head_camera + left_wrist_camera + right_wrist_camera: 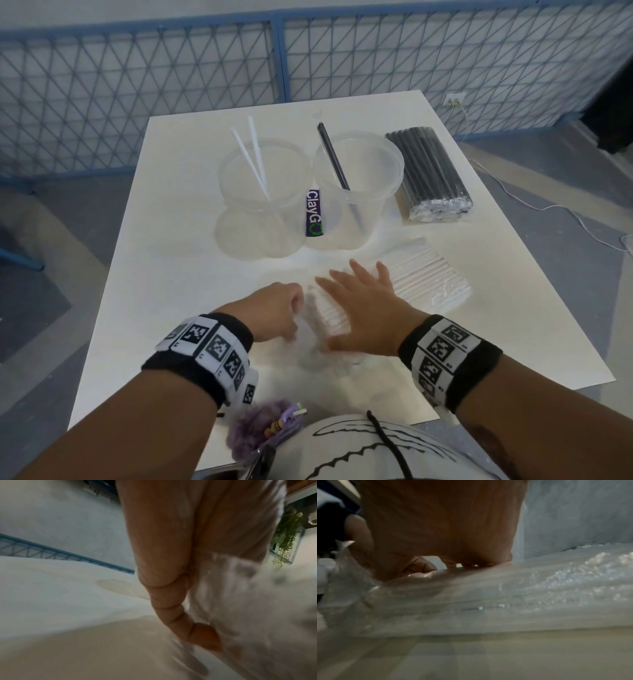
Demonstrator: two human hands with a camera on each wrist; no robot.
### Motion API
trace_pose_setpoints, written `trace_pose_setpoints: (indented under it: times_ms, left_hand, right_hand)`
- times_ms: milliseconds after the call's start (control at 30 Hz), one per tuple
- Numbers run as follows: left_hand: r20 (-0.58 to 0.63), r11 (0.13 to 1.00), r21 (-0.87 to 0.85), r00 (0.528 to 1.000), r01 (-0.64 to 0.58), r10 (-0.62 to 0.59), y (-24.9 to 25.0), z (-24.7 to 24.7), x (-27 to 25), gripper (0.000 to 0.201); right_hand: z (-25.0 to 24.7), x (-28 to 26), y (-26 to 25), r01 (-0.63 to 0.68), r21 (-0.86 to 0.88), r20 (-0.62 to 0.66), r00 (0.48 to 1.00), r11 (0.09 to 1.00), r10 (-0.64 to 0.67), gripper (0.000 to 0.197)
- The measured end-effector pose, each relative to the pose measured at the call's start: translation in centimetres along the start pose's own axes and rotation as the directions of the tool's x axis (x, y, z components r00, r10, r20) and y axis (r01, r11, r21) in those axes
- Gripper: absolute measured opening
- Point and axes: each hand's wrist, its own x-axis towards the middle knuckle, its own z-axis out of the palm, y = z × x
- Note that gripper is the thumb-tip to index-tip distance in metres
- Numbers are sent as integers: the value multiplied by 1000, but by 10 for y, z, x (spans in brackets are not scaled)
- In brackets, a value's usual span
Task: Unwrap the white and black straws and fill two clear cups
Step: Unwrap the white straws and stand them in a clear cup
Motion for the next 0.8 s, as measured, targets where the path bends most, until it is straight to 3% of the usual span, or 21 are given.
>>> trace_pose_setpoints:
  times_ms: [67, 133, 233, 333, 367, 400, 467, 500, 600, 800]
  left_hand:
    - [-20, 995, 77, 998, -56, 58, 0, -1, 4, 25]
    - [-74, 992, 112, 995, -54, 62, -5, -1, 8, 44]
    - [-239, 953, 303, 968, -6, 82, -8, 2, 13, 47]
    - [-553, 905, 422, 804, 43, 219, 4, 9, 7, 23]
    - [-575, 921, 387, 790, 36, 211, 9, 12, 5, 19]
    - [-544, 958, 288, 824, 8, 157, 13, 15, 4, 16]
    - [-354, 999, 22, 935, 45, -34, 12, 22, 8, 22]
    - [-280, 987, -144, 955, 63, -102, 8, 23, 11, 22]
    - [-174, 783, -619, 962, 60, -212, 0, 27, 18, 22]
    - [-24, 433, -897, 968, 90, -251, 5, 24, 20, 15]
  right_hand:
    - [3, -1, -3, 19, -70, -1, 1000, 997, -19, 105]
    - [2, -1, -3, -28, -80, -76, 997, 996, 22, 99]
    - [-2, -1, 2, -80, 2, -158, 984, 997, 79, 91]
    - [2, -2, 16, -118, 21, -150, 981, 993, 120, 90]
    - [4, -3, 20, -141, 25, -142, 979, 990, 143, 93]
    - [7, -3, 23, -165, 28, -143, 975, 986, 168, 98]
    - [12, -2, 27, -200, 26, -155, 967, 980, 201, 106]
    - [13, -2, 27, -208, 30, -161, 964, 978, 210, 108]
    - [15, -2, 27, -223, 40, -175, 958, 974, 227, 114]
    - [19, -1, 27, -234, -13, -258, 940, 972, 223, 117]
